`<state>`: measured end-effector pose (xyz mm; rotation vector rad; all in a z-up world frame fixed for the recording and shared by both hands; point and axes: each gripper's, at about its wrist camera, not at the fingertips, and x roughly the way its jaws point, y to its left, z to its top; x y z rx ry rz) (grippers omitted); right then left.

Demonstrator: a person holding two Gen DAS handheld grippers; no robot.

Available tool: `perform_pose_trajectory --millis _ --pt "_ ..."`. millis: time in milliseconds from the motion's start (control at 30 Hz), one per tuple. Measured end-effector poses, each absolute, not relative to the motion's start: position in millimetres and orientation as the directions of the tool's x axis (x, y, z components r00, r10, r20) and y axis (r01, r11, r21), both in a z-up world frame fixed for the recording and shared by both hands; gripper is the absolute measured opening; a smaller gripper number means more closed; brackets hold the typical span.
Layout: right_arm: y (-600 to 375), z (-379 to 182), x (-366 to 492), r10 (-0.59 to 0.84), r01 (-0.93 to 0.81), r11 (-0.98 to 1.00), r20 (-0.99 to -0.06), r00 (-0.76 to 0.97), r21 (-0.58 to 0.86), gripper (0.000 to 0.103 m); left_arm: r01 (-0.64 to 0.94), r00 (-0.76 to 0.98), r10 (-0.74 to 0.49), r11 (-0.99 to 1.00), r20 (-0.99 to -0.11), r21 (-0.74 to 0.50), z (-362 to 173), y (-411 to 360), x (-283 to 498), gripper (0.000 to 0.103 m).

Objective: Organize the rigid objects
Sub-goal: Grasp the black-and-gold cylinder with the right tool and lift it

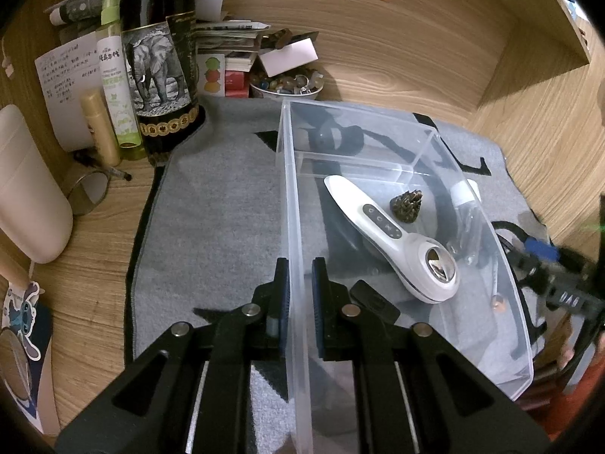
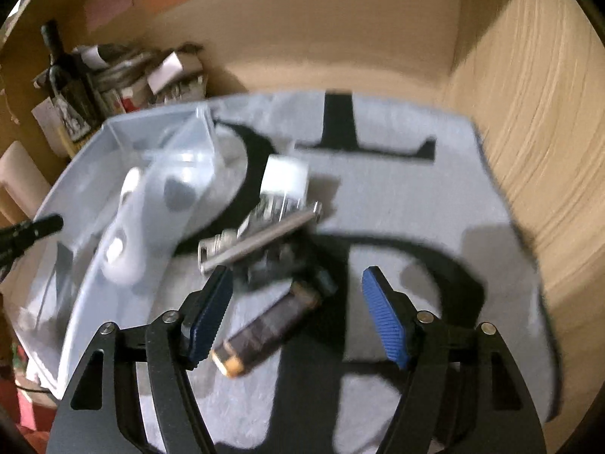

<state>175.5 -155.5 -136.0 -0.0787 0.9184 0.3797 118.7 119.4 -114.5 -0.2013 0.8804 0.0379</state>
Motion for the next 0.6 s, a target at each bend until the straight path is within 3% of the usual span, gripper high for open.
perform_pose_trajectory --millis 167,367,600 --pt "-157 -161 178 0.301 -0.311 0.937 -0.823 0.481 0.161 0.068 -0.111 0.634 -0.047 0.982 -0.772 -0.151 -114 117 119 0.01" --pt "-150 -163 166 0.252 -0.336 0.939 -0.813 0.525 0.074 0.061 -0.115 0.635 -0.059 0.979 -0.771 -0.169 -115 119 119 0.01" --pt "-164 -161 166 0.232 -0.31 0.949 -0.809 0.541 0.065 0.022 -0.116 0.633 -0.071 0.976 -0.771 -0.185 -114 123 120 0.01"
